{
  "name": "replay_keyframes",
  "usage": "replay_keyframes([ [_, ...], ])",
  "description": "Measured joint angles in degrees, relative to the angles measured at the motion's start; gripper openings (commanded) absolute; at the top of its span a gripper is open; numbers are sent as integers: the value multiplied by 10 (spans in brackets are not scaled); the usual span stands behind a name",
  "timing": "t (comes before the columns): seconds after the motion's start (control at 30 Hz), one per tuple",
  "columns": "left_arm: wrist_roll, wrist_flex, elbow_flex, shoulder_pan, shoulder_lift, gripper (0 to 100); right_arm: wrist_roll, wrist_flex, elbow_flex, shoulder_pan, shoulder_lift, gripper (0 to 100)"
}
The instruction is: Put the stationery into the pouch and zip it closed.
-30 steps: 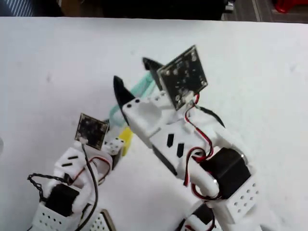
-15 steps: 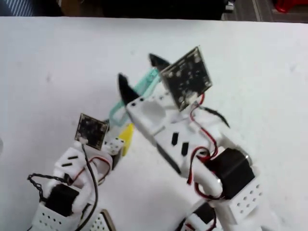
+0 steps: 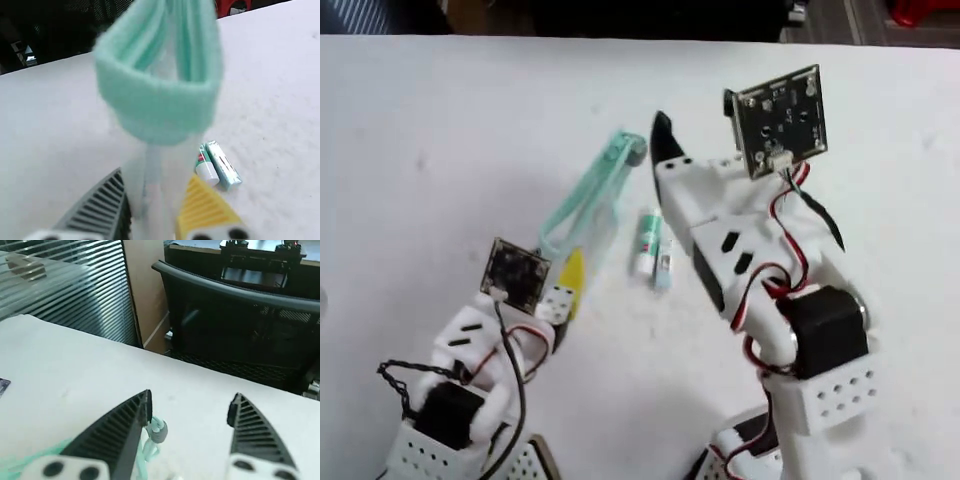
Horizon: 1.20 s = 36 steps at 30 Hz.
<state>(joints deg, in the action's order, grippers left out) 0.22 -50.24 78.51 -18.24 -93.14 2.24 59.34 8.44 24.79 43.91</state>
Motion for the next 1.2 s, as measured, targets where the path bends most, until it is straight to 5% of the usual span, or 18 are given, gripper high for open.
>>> replay_keyframes([
  [0.5,2,-5,-10,43,5,23,0,-70,113,-74,-65,233],
  [1.2,42,2,-10,103,8,23,0,105,-236,-80,-623,233],
])
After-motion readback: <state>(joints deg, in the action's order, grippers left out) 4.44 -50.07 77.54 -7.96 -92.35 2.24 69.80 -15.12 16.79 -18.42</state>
